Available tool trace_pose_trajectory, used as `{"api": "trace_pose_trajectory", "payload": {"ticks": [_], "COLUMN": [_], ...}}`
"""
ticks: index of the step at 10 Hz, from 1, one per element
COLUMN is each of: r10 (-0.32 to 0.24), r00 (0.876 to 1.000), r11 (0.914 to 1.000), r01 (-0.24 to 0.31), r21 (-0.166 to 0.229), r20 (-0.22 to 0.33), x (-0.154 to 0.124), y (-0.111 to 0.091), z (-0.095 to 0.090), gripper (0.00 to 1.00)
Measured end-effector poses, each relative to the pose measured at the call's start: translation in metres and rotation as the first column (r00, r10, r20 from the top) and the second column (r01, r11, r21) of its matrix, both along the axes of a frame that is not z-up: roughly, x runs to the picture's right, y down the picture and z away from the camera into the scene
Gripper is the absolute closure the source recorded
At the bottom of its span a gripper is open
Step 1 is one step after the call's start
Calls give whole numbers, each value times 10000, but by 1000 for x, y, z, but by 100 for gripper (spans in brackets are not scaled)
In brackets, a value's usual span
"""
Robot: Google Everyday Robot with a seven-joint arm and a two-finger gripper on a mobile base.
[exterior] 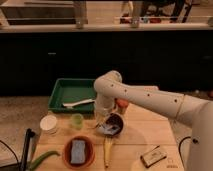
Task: Place fork in plastic cup
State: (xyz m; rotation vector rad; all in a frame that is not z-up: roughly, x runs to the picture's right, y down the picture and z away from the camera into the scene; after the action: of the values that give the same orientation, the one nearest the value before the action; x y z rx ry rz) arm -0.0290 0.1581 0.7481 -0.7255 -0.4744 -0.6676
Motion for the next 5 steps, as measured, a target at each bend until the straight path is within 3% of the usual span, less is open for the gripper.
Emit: {"api": "trace_pose_trajectory", "payload": {"ticks": [5], "r10": [-561], "r00": [9961], "r11": [9982], "r01": [546], "r21": [234], "r20": [681], "x": [-40], "y": [-12], "z": [-4], "gripper": [100]}}
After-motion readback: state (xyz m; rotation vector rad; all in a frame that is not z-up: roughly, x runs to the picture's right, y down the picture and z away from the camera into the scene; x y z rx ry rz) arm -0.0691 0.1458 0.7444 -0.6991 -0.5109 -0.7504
